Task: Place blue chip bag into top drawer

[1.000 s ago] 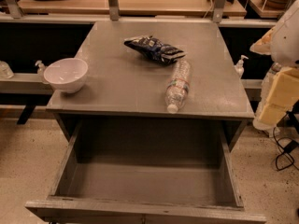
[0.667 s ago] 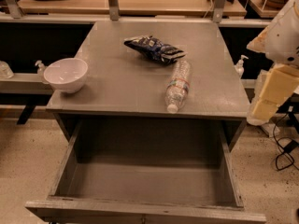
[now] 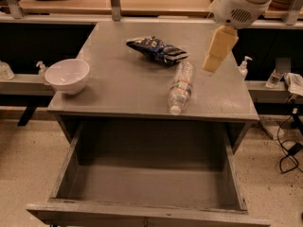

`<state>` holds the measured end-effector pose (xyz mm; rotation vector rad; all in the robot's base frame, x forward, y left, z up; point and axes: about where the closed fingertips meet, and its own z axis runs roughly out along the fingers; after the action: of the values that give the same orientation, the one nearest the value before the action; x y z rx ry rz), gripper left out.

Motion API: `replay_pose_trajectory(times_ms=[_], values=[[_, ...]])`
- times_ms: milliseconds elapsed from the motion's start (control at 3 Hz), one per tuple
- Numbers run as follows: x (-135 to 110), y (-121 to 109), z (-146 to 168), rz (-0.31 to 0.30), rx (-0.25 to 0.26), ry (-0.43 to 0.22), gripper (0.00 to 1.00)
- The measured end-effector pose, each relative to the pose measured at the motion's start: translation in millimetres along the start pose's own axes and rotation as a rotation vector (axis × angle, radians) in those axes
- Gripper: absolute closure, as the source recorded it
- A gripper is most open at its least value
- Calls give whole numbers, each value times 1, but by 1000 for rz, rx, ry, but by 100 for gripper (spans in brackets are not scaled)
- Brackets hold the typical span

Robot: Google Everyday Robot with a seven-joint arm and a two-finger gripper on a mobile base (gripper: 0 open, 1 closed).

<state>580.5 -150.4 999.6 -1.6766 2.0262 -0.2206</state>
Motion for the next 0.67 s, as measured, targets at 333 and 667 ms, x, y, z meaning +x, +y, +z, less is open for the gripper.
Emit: replay_pose_trajectory(times_ms=[333, 667], values=[[-42, -52, 31, -5, 70, -27, 0], [-93, -90, 99, 55, 56, -86, 0]])
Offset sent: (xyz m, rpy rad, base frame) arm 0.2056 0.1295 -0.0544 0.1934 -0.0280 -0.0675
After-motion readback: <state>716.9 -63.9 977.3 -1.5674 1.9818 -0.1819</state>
